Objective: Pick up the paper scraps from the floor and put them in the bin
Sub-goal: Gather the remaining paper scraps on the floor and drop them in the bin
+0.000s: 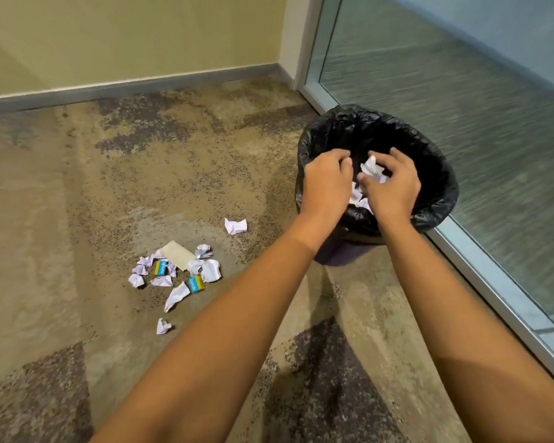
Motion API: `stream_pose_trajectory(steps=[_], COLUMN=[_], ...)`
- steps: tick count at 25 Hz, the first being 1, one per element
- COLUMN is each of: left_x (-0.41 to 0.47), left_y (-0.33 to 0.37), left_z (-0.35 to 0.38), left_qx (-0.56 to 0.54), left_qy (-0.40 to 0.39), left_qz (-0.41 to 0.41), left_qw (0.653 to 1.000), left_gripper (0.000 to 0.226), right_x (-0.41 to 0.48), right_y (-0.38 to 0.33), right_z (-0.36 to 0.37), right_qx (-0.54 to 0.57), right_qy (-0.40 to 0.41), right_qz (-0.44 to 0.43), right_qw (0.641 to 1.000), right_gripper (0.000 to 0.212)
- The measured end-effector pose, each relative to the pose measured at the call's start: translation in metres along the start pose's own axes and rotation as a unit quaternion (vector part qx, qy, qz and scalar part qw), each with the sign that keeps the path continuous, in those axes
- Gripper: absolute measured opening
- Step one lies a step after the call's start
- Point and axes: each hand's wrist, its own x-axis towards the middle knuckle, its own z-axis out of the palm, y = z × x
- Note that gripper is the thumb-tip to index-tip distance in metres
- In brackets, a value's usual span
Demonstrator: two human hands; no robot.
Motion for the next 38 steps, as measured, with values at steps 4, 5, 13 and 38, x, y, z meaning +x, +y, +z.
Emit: stream_pose_trajectory(steps=[4,5,13,38], left_x=[-0.037,-0.048,-0.146,-0.119], left_y=[-0.035,-0.051,-0.221,-0.320], left_z=[-0.032,-0.040,-0.088,-0.174], left_qx=[-0.074,-0.071,0.114,0.299], left_qy=[0.140,0.163,0.140,0.214], left_qz=[0.040,0.041,-0.125,-0.196], left_qw=[0.986,0.983,0.976,0.909], left_gripper=[0.024,0.023,0.021,0.015], right_x=[-0.037,-0.051,-0.211,-0.247], right_y=[-0.014,-0.017,0.013,0.039], right_z=[0.001,0.005,0.091,0.203], right_qx=[0.006,-0.007,0.005,-0.334], right_qy=[0.080,0.097,-0.142,-0.516], right_qz=[-0.102,-0.145,-0.219,-0.071], right_qw=[0.992,0.985,0.965,0.786], right_gripper=[0.032,0.027,0.029,0.041])
